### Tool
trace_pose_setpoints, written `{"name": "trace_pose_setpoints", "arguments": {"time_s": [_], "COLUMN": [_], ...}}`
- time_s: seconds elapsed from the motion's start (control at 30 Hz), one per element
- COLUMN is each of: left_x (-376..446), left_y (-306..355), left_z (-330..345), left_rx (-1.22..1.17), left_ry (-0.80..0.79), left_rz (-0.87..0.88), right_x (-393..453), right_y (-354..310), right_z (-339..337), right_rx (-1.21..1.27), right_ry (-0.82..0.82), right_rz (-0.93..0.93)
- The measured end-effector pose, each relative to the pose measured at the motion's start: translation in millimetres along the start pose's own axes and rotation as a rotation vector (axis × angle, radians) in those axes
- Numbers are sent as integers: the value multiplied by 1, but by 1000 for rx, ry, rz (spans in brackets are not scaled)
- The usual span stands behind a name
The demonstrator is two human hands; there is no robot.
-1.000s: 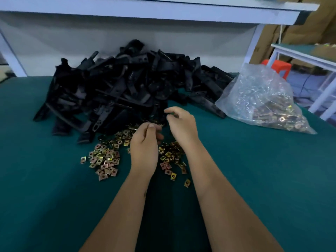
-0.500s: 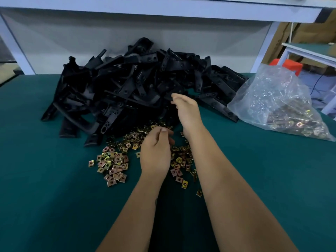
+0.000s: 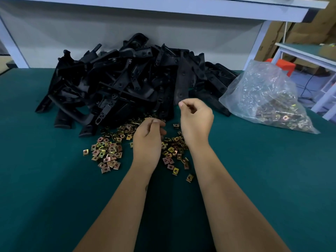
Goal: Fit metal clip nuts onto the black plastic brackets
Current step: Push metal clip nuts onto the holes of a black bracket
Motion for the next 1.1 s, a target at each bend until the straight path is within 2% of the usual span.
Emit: {"name": "trace_pose_setpoints", "arguments": {"time_s": [0.13, 0.27, 0.43, 0.53, 0.6, 0.67, 0.77, 0.87, 0.97, 1.1], "left_x": [-4, -1, 5, 6, 7, 7, 5, 4, 5, -2], "left_y": [17, 19, 15, 13, 15, 23, 28, 37, 44, 52], "left_z": [-3, -14, -24, -28, -31, -33, -30, -29, -28, -26], "left_rx": [-39, -260, -248, -252, -252, -181, -1, 171, 44, 338], "left_ry": [-14, 23, -5, 52, 105, 104, 29, 5, 15, -62], "left_rz": [69, 10, 30, 36, 56, 133, 216, 303, 358, 503], "right_x": [-24, -44, -52, -51, -49, -47, -40, -41, -43, -43], "right_y": [-21, -28, -23, -21, -16, -13, -3, 8, 8, 8], "right_z": [-4, -1, 9, 12, 15, 12, 4, 18, 24, 28], "right_rx": [-73, -157, -271, -324, -345, -260, 130, 527, 513, 522], "right_ry": [21, 15, -65, -80, -119, -129, -179, -430, -528, -546], "right_rz": [-225, -439, -511, -510, -445, -335, -20, 305, 356, 361]}}
Point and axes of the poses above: each hand's wrist, its own x-axis towards the middle knuckle, its own z-axis out of the palm, y = z × x, the point moved 9 cm from there along x, towards the middle knuckle, and after that the axes turned 14 degrees about z, right-handed, at the moved point
